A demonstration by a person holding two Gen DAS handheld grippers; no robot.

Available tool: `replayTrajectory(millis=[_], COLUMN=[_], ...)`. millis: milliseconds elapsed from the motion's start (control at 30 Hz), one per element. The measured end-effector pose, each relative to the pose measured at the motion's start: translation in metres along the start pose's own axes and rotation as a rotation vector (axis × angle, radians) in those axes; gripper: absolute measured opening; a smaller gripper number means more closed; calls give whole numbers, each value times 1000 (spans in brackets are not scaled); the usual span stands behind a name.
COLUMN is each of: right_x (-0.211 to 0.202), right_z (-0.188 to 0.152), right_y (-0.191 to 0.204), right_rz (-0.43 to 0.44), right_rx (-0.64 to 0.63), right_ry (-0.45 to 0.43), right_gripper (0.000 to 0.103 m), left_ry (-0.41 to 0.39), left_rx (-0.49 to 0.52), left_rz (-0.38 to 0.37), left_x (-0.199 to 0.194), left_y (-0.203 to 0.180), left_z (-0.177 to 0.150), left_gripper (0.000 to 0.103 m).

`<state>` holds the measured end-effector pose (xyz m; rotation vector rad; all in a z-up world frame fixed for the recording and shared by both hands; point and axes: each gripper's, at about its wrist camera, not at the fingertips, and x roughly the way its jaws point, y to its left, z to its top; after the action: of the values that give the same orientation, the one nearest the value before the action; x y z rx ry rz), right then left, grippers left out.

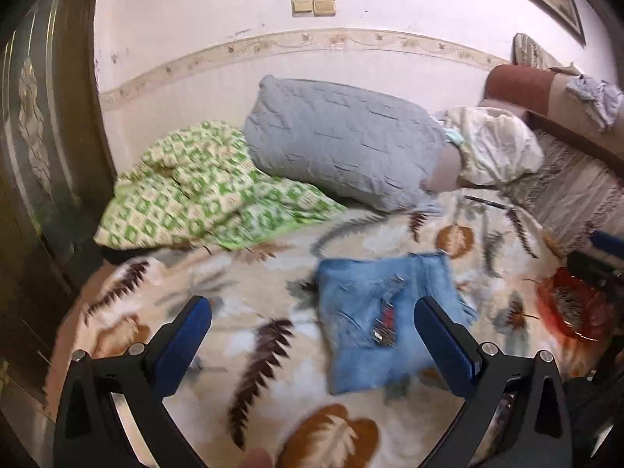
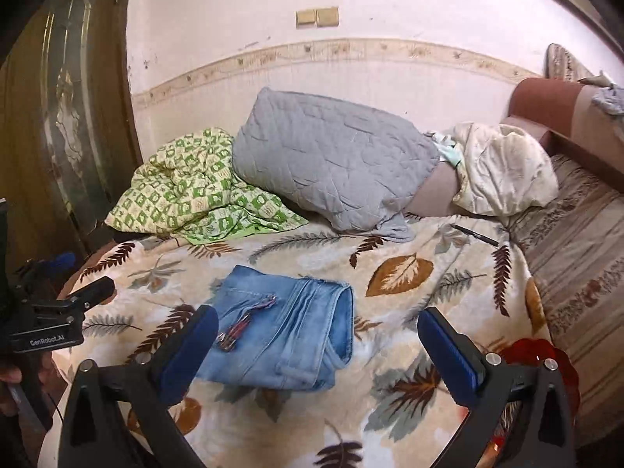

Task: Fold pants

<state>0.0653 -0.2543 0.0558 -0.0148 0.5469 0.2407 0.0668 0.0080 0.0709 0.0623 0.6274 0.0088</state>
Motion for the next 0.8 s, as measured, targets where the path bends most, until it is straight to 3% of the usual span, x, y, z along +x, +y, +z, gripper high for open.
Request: replayTrajectory(millis=[167,300,800], right_x=[0,27,33], right_z=[-52,-87,-82], right_y=[3,3,-9], right_rz=[-96,-82,-111], right_rx=[105,118,107], right_ry=[14,158,178], right_gripper=[103,103,103], left_ry=[121,166,153], left_rx=[-56,-43,-86], left_rz=[11,27,4], left_x=[27,40,36], left_y=[-13,-27,-28], left_z=[-45,-63,-61], left_gripper=[103,103,103])
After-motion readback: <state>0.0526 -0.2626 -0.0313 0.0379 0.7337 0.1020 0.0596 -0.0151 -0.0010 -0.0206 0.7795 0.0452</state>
